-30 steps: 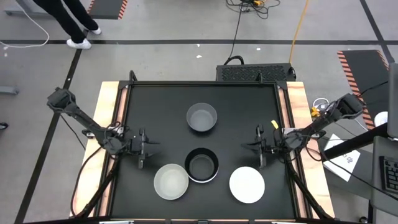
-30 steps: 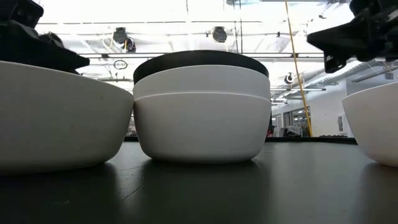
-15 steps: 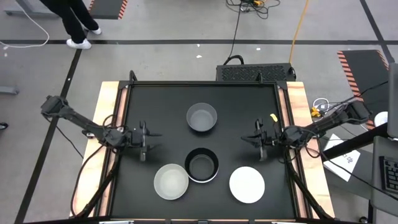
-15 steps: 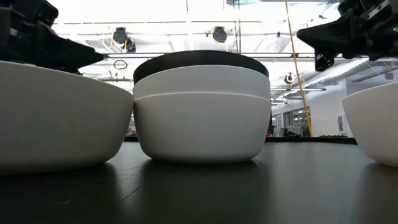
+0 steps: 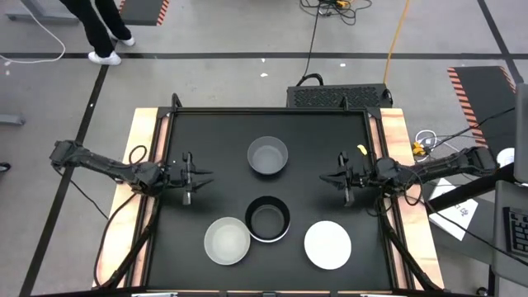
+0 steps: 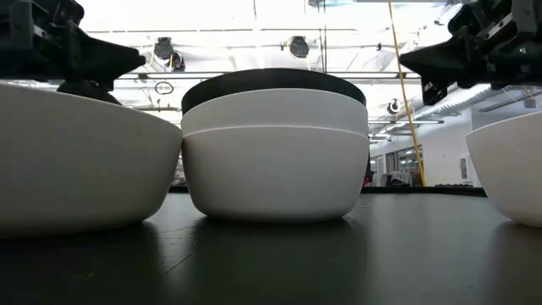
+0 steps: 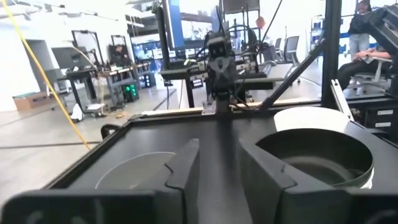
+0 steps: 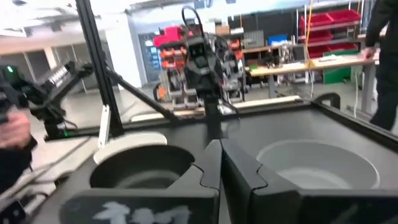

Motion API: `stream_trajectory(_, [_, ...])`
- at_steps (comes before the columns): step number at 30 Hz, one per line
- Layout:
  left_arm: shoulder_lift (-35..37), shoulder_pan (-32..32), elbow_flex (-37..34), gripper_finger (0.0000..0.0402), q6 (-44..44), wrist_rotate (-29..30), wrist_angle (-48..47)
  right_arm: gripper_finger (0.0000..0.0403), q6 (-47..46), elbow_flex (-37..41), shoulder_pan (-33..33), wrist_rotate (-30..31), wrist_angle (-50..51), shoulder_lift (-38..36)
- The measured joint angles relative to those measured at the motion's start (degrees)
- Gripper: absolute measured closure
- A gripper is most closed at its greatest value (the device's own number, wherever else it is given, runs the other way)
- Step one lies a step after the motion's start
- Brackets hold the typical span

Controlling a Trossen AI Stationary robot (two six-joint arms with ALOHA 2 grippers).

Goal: Nest bowls inside each other
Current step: Stack the white bowl on the black bowl

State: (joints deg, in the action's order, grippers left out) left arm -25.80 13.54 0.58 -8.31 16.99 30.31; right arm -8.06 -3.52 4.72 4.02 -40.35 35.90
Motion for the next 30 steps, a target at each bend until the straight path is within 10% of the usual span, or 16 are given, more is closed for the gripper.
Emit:
stream_trajectory(15, [2.55,-1.19,18.73,0.0341,1.83,-2.19,-33.62,0.0403,0.71,-3.42,-5.41,-8.67,6.92,-5.03])
stream_trajectory(30, [11.91,-1.03,19.45,0.0341,0.89,-5.58,-36.43,0.0403,2.0,-3.55,-5.55,-10.38,11.33,-19.27])
